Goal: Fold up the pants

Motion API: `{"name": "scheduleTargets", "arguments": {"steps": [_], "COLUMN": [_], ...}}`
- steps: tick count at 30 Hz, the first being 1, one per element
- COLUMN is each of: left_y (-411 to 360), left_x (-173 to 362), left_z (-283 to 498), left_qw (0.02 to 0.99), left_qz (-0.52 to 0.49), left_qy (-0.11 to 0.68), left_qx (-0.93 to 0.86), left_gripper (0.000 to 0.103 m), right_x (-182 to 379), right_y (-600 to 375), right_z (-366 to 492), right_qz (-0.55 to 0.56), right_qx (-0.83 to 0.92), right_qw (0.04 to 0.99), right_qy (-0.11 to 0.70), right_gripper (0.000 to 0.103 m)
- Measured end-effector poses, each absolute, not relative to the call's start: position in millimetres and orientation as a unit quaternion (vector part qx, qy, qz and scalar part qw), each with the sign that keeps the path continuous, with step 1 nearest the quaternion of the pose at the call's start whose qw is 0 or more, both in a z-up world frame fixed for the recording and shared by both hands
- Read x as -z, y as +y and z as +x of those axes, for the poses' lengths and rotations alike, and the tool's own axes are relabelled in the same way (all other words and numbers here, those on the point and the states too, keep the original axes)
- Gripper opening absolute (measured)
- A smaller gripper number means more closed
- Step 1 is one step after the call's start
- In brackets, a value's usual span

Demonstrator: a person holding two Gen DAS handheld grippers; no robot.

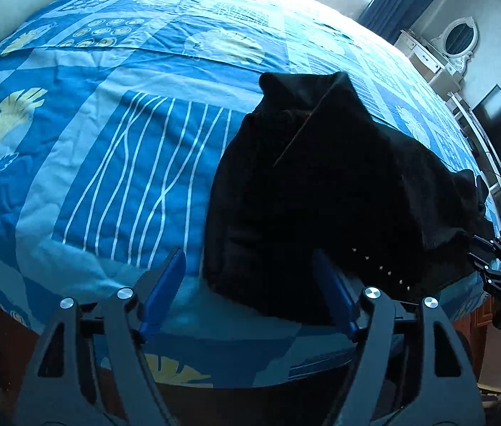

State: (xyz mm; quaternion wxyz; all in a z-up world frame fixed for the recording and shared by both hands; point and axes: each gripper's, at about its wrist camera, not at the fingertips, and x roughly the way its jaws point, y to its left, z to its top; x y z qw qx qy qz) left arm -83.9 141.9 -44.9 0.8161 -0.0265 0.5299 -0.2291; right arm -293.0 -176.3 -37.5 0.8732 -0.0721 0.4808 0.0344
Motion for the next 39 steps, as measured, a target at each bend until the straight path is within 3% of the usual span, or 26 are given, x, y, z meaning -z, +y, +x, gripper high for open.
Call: {"name": "scheduleTargets", "arguments": {"steps": [7,10,14,19,26,34,39], "left_y": [139,117,98,94,95,100,92], "left_x": [30,26,32,30,12,22,13], "left_z": [-103,-93,-71,-61,-68,-57,-58], "left_qw": [0.803,0.808,0.81,0.812,0.834,0.793,0.818], "left_qz": [-0.136,-0.15,-0.152,-0.147,-0.137,-0.236,-0.185], "left_qy": [0.544,0.539,0.548,0.557,0.529,0.557,0.541], "left_qx": [0.2,0.186,0.146,0.099,0.081,0.078,0.057], "left_gripper": [0.075,0.078,0.078,0.078,0.078,0.078,0.078], "right_x": [41,39,43,56,68,77,80], "right_y": [-217,-211,-226,-247,-253,-254,-254], "right_z": [-332,-336,-341,-346,-350,-361,-358], "right_qz": [0.201,0.237,0.32,0.428,0.495,0.565,0.591], "right_qx": [-0.048,-0.057,-0.038,-0.022,-0.012,-0.013,-0.018], "right_qw": [0.86,0.852,0.839,0.802,0.773,0.739,0.723], "right_qy": [0.467,0.464,0.44,0.416,0.395,0.368,0.358], "right_gripper": [0.057,0.057,0.067,0.067,0.069,0.069,0.07]}}
